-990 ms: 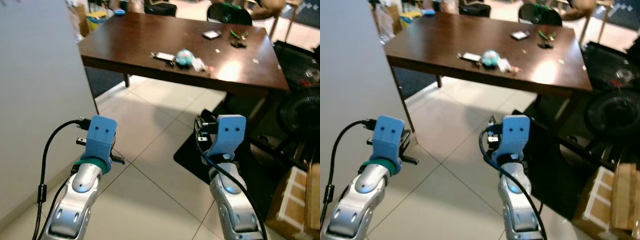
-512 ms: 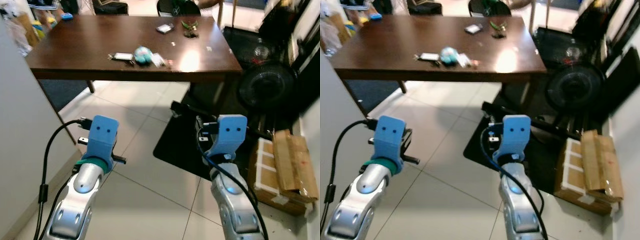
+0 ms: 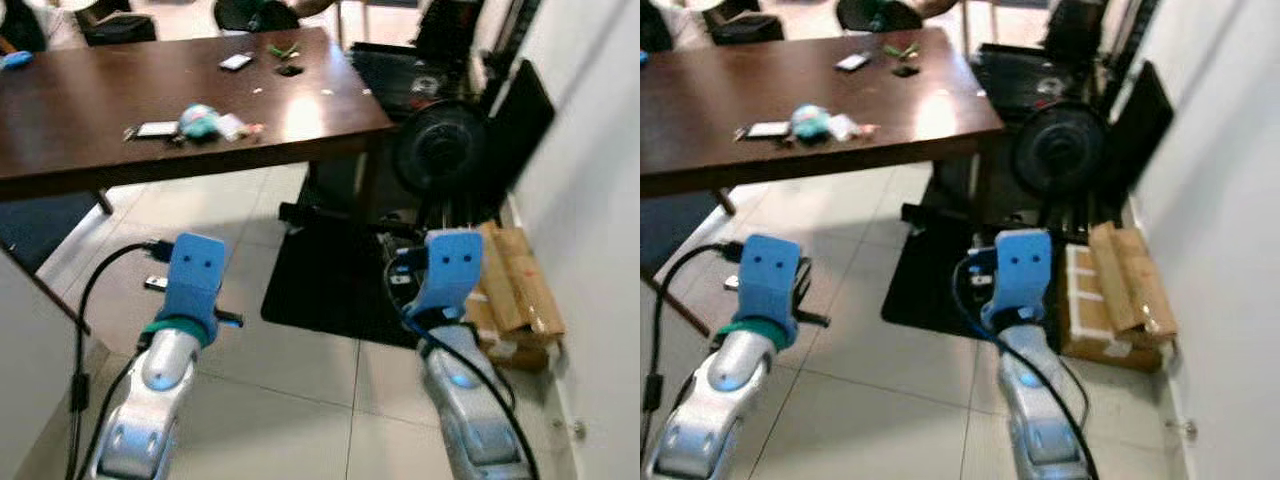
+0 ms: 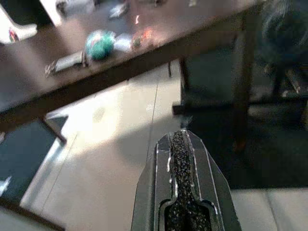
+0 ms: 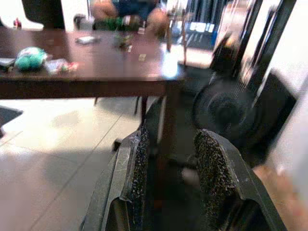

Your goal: Hang keys on a hook

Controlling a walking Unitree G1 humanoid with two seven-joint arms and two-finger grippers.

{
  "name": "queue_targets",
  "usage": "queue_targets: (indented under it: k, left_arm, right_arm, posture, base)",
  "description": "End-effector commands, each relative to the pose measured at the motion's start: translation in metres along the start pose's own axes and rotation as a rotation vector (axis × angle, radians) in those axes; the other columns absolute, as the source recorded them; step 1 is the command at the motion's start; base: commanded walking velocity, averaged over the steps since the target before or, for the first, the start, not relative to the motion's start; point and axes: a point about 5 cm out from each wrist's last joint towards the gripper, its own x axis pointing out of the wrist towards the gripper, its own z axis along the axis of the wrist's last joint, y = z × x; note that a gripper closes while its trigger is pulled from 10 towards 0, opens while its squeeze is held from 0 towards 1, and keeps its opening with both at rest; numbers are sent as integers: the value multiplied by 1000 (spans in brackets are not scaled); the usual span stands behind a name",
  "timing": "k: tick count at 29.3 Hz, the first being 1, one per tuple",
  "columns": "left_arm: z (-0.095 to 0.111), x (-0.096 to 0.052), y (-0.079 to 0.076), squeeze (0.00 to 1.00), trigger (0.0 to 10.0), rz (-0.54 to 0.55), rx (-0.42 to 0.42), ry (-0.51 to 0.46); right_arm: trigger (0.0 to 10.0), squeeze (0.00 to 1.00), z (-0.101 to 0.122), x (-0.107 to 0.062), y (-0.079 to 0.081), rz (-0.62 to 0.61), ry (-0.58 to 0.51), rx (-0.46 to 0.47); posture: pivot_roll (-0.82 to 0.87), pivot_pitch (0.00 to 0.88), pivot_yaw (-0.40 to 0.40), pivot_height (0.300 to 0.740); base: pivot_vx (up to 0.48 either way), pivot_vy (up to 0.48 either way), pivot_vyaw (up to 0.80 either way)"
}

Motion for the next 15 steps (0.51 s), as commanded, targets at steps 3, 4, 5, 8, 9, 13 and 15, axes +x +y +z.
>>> queue_targets:
  k: [3, 4, 5, 8, 9, 13, 15]
  left_arm:
    - [-10, 0, 5, 0, 10000, 32, 14, 41]
    - [-10, 1, 6, 0, 10000, 38, 9, 45]
    - [-10, 1, 6, 0, 10000, 38, 9, 45]
    - [-10, 1, 8, 0, 10000, 44, 17, 46]
    - [-10, 1, 8, 0, 10000, 44, 17, 46]
    - [-11, 1, 8, 0, 10000, 47, 18, 47]
    - [-11, 1, 8, 0, 10000, 47, 18, 47]
  right_arm:
    - [10000, 0, 1, -2, 14, 69, -15, 7]
    - [10000, 0, 2, -2, 16, 83, -20, 11]
    - [10000, 0, 2, -2, 16, 83, -20, 11]
    - [10000, 0, 1, -4, 20, 102, -13, 25]
    - [10000, 0, 1, -4, 20, 102, -13, 25]
    - [10000, 0, 1, -5, 23, 116, -14, 26]
    - [10000, 0, 1, -5, 24, 122, -14, 29]
  posture:
    - [-112, 33, 92, 740]
    - [-112, 33, 92, 740]
    - [-112, 33, 92, 740]
    - [-110, 33, 92, 740]
    - [-110, 33, 92, 740]
    - [-110, 33, 92, 740]
    - [-108, 32, 93, 740]
  base:
    - [446, 0, 0]
    - [480, 0, 0]
    - [480, 0, 0]
    - [480, 0, 0]
    - [480, 0, 0]
    - [480, 0, 0]
    - [480, 0, 0]
